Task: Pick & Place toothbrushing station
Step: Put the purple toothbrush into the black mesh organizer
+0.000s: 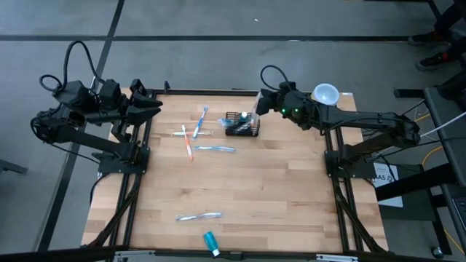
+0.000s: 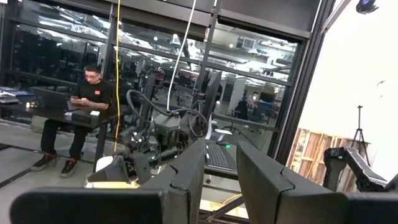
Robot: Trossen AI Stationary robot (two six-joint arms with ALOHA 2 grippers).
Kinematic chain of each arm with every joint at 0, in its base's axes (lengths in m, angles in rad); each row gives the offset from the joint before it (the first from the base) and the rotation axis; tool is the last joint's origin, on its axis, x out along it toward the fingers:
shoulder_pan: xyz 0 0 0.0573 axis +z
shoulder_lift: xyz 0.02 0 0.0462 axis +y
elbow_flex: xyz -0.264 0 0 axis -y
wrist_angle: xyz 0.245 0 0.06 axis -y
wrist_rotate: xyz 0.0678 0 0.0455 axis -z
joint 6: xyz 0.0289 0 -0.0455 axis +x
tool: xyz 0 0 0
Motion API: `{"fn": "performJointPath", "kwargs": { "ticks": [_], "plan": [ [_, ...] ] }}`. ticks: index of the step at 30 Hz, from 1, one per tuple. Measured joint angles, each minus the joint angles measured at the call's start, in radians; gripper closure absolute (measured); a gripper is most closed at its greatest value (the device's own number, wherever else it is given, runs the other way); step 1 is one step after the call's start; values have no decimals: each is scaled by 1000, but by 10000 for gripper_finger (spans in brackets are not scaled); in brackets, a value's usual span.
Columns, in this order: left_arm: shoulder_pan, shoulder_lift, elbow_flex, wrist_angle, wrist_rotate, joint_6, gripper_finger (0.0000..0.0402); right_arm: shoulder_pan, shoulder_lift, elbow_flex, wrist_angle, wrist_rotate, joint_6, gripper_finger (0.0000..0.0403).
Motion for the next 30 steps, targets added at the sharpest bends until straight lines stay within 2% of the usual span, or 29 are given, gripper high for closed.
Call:
{"fn": "performJointPath", "kwargs": {
  "ticks": [13,21,25,30],
  "plan": [
    [0,-17,0,5,2,0,313,-9,24,1,-27,-12,-2,403],
    [0,-23,0,4,2,0,313,-5,23,44,2,21,-77,403],
    [0,-26,0,4,2,12,313,-14,23,71,-68,32,-91,403],
    [0,-31,0,4,2,25,313,-25,35,71,-129,-4,-61,403]
  ]
}}
